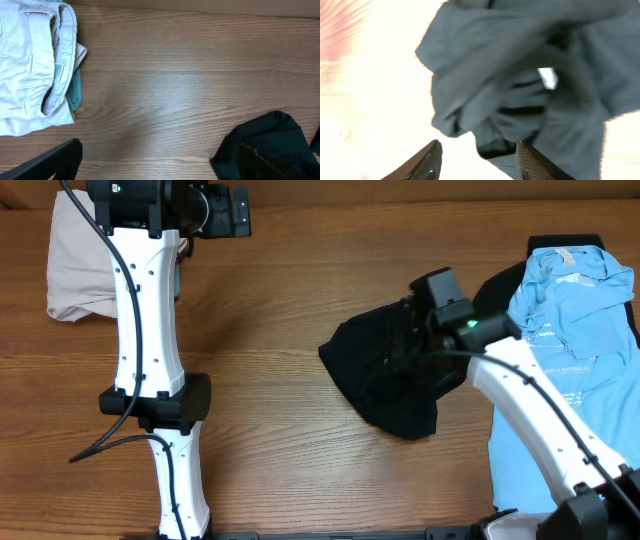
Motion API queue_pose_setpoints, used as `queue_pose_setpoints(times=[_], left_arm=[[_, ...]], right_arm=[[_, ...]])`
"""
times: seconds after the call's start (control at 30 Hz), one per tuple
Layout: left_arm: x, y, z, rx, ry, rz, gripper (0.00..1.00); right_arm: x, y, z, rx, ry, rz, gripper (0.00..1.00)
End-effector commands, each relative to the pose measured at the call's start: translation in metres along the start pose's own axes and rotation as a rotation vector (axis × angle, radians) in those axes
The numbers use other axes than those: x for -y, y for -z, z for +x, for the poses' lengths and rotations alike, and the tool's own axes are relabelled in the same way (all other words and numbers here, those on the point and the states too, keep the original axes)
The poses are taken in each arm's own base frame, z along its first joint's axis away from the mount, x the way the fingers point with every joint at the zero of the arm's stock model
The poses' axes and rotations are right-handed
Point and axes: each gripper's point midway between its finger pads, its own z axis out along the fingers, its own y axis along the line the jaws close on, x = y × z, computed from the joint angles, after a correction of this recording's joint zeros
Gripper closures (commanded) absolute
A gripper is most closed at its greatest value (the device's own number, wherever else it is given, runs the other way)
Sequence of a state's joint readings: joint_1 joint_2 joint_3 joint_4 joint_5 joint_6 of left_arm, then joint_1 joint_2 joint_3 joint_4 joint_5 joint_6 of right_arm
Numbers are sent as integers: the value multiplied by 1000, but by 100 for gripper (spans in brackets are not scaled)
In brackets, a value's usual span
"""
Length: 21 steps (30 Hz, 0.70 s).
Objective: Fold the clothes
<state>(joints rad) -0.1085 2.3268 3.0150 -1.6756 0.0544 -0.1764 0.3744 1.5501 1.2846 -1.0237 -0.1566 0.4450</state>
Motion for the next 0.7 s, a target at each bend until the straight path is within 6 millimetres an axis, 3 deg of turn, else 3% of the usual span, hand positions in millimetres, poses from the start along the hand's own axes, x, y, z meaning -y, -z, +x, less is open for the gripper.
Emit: queue_pose_setpoints(times=[0.0, 0.2, 0.5, 0.6, 0.67], left_arm=[[-4, -3, 0, -3, -16, -16, 0], [-4, -3, 0, -4, -17, -17, 0], [-4, -3, 0, -5, -17, -17, 0], [-4, -3, 0, -5, -17, -17, 0], [-4, -3, 0, -5, -17, -17, 0]], right_arm=[[-13, -7, 4, 29, -37, 26, 47], [-9, -42, 7, 28, -135, 92, 46], [-10, -85, 2, -2, -131, 104, 43], [-12, -87, -2, 14, -129, 96, 51], [-17, -81, -8, 35, -118, 78, 63]])
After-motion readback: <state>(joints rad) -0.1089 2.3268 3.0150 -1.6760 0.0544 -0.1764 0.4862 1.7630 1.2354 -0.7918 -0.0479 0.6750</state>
